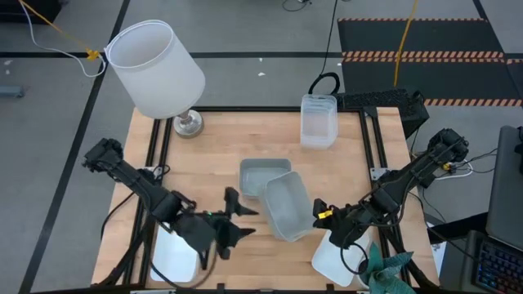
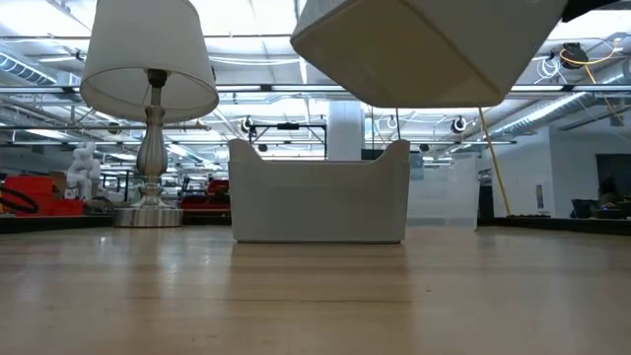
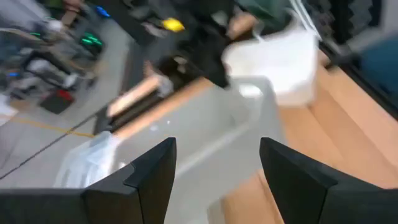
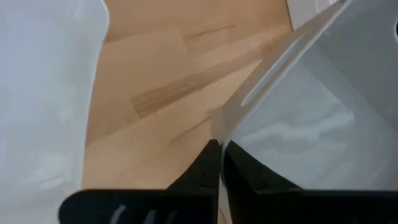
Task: Stack baskets by color
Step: Stack the gray bin on the stacked gray bins
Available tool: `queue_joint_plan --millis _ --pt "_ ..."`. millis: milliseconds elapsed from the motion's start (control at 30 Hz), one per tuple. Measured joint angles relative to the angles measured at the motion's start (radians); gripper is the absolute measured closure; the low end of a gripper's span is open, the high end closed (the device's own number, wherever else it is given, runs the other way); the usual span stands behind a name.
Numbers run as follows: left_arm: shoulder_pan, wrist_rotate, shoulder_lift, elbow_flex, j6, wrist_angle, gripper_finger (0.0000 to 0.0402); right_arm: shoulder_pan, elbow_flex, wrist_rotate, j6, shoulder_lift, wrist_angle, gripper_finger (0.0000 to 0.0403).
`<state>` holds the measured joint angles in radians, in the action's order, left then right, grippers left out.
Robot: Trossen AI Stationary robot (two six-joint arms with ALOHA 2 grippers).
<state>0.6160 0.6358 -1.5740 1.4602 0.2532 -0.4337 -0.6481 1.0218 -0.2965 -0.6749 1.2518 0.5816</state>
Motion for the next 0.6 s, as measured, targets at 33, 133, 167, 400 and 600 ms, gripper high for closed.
queue_joint_plan --millis 33,133,167,400,600 --pt "0.0 -0.026 -0.024 0.037 0.003 -0.048 0.0168 0.001 0.0 0.01 -0.001 0.0 0.0 0.0403" --pt "-0.004 -0.092 -0.099 0.153 0.027 -0.169 0.0168 0.007 0.0 0.014 -0.004 0.0 -0.003 0.0403" --pt "-0.008 -0.106 -0.127 0.192 0.033 -0.202 0.0168 0.008 0.0 0.014 -0.003 0.0 -0.002 0.0403" --pt "-0.066 -0.145 -0.293 0.407 0.097 -0.413 0.0168 0.008 0.0 0.014 -0.003 0.0 -0.002 0.0403" --pt "-0.131 -0.203 -0.378 0.525 0.164 -0.535 0.0168 0.008 0.0 0.041 0.0 0.0 -0.002 0.0403"
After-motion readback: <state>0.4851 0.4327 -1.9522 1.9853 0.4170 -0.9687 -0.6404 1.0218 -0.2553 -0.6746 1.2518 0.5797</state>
